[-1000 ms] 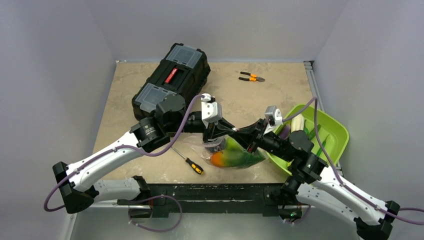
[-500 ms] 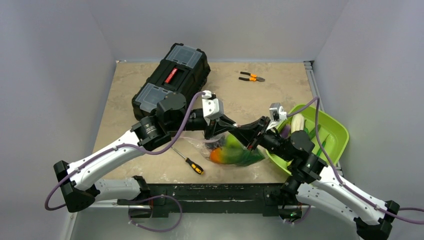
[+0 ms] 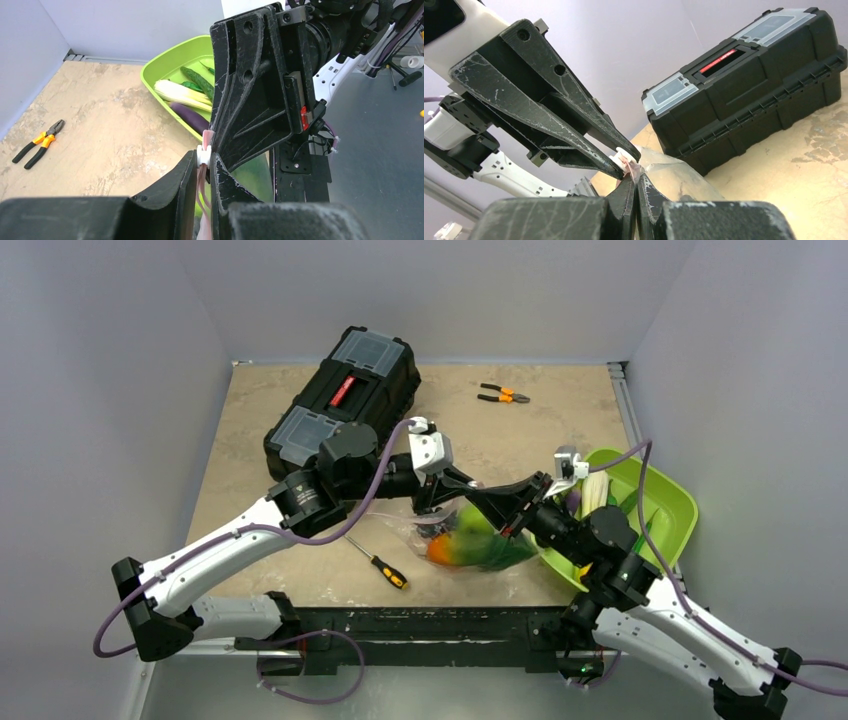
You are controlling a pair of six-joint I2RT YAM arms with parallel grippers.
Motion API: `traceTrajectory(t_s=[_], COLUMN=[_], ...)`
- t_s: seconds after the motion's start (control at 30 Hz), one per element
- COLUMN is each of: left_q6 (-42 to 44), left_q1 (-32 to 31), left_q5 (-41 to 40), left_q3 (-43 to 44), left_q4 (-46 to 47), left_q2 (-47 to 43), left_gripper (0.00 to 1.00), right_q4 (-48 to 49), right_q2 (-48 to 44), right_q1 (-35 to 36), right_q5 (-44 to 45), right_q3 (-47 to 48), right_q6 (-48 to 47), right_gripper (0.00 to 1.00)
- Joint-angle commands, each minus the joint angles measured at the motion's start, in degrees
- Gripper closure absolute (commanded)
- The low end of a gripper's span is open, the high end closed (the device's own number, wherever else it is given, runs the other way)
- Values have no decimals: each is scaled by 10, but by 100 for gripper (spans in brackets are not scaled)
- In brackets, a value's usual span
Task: Place the food in the zip-top bag and seal the zipper
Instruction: Zip the zipper food storage bag at the center of the board.
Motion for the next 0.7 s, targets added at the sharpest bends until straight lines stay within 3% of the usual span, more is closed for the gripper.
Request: traceTrajectory(t_s=[0.0,0.67], left_q6=[1,5], left_q1=[1,1], left_q5=[-19,-19], left_q3=[13,27], left_q4=[-45,-67], left_q2=[7,8], left_gripper=[100,100], right_q4=[77,67], right_q2=[-33,-79], right_q1=[-3,-3], right_q5=[38,96], right_q3=[9,3], right_q6=[28,55], right_gripper=[100,100])
